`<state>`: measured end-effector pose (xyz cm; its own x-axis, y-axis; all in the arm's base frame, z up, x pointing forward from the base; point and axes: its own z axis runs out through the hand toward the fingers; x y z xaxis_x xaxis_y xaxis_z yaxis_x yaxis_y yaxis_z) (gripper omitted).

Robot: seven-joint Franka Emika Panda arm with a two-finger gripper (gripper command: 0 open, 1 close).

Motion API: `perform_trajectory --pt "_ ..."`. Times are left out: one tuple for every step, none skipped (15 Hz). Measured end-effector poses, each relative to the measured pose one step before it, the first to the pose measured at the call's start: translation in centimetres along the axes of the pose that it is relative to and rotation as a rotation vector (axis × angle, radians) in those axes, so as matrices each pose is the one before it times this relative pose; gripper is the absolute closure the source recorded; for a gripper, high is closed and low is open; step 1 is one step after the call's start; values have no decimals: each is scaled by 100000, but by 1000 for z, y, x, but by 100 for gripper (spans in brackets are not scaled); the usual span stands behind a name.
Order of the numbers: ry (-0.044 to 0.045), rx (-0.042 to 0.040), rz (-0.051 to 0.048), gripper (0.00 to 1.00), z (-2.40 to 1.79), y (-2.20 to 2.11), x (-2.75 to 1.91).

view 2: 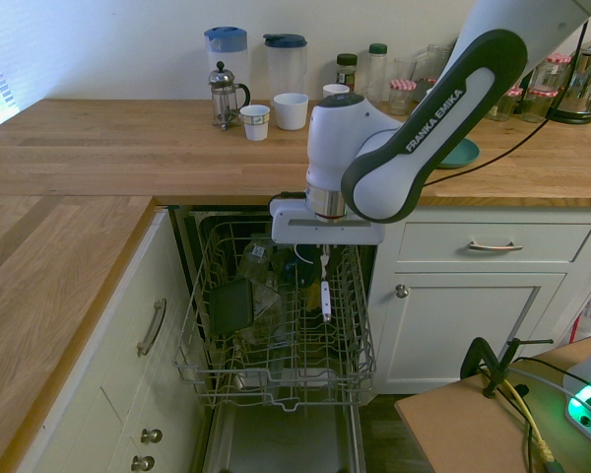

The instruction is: Put the fork in the dishwasher

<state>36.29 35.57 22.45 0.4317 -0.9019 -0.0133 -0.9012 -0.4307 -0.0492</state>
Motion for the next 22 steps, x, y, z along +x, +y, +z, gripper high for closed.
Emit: perform_trajectory --pt "-51 -540 778 100 1244 85 244" --pt "-21 -380 837 100 1210 79 278" --pt "46 -546 486 100 1065 66 256" --pt "149 -642 623 100 896 50 213" --pt "175 -404 512 100 801 -62 190" --pt "230 -521 428 100 773 -235 151" --pt "73 -330 382 100 771 -301 94" --pt "-140 -469 320 100 776 -288 -29" --pt "-128 -680 204 100 724 -227 -48" --pt "-186 -573 161 100 674 -233 -50" --pt "-175 -467 151 100 583 -258 -42" --pt "-155 -494 28 100 501 -196 -123" --pt "-177 -210 -153 0 370 -244 -171" --pt "-209 608 -366 0 176 -253 -110" --pt "-59 962 -415 0 -9 -181 -6" --pt "373 163 -308 0 25 -43 124" --pt "328 64 -275 0 26 -43 153" --pt "229 -25 -296 0 59 -27 113" --pt "150 -192 -845 0 134 31 46" --pt "-84 -152 -874 0 104 10 -53" --pt "-131 65 -424 0 60 -111 -93" --pt "-114 149 -389 0 61 -171 -91"
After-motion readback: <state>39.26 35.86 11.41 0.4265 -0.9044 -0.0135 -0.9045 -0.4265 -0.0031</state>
